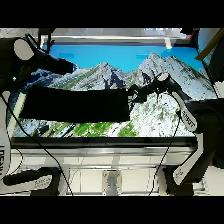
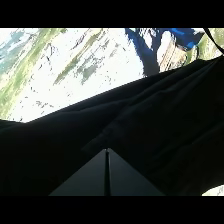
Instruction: Fold the clothes and pants, and hang the long-sleeved shirts on hangers.
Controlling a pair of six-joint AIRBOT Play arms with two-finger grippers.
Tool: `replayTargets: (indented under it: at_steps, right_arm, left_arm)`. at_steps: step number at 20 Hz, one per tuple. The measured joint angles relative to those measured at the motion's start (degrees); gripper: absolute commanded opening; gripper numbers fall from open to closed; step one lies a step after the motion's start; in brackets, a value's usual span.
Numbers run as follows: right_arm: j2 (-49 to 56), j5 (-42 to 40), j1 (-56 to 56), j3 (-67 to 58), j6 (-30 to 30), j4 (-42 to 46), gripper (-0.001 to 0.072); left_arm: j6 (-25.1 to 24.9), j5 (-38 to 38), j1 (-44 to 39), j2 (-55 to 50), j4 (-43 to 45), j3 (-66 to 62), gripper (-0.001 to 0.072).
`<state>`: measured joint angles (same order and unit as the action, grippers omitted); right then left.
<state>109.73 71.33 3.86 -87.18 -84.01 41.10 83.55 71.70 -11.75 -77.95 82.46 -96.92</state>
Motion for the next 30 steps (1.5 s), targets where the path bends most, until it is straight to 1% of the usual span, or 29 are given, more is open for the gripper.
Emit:
replayTargets:
  at_steps: [3, 7, 8, 11, 12, 13, 14, 15, 16, 19, 23, 26, 30]
  right_arm:
    - [0.8, 1.9, -0.3, 0.1, 0.7, 1.5, 0.0675]
    - [1.7, 2.2, 1.3, 0.1, 2.0, 1.9, 0.0673]
    - [2.1, 2.3, 2.1, 0.1, 2.4, 1.8, 0.0654]
    - [3.6, 2.3, 4.9, 0.1, 5.5, -2.0, 0.0641]
    - [4.0, 1.8, 5.8, 0.1, 6.7, -3.7, 0.0556]
    - [4.3, 0.7, 6.6, 0.1, 7.8, -5.0, 0.0452]
    - [4.6, -0.2, 7.2, 0.1, 9.0, -7.1, 0.0284]
    - [4.5, -0.4, 7.5, 0.1, 10.0, -9.3, 0.0079]
    - [4.4, -0.6, 7.7, 0.1, 10.8, -11.5, 0.0031]
    - [2.9, 1.8, 7.1, 0.1, 12.3, -13.6, 0.0026]
    - [-1.6, 10.9, 3.8, 0.1, 11.8, -8.7, 0.0027]
    - [-6.5, 17.8, 0.9, 0.1, 9.9, -2.4, 0.0026]
    - [-13.8, 23.5, -2.8, 0.1, 7.0, 4.4, 0.0026]
  left_arm:
    - [0.0, 0.3, 0.0, 0.0, 0.0, 0.0, 0.0007]
    - [0.0, 0.4, 0.0, -0.5, 0.0, 0.0, 0.0007]
    - [0.0, 0.4, 0.0, -0.7, 0.0, 0.1, 0.0007]
    - [0.0, 0.9, 0.1, -1.4, 0.4, 0.3, 0.0007]
    - [0.0, 1.4, 0.1, -1.6, 1.3, 0.5, 0.0007]
    - [0.0, 1.6, 0.1, -1.6, 2.1, 0.7, 0.0007]
    - [0.0, 1.9, 0.3, -1.7, 3.1, 0.9, 0.0007]
    - [0.0, 2.3, 0.5, -1.7, 3.9, 1.1, 0.0007]
    - [0.0, 2.8, 0.8, -1.7, 4.3, 1.4, 0.0007]
    - [0.0, 3.5, 1.7, -1.8, 5.4, 3.5, 0.0007]
    - [0.9, 3.7, 2.3, -1.8, 4.5, 10.6, 0.0007]
    - [1.4, 1.8, 1.4, -1.8, -1.9, 18.1, 0.0007]
    - [0.7, -4.4, -3.0, -1.8, -12.9, 25.7, 0.0006]
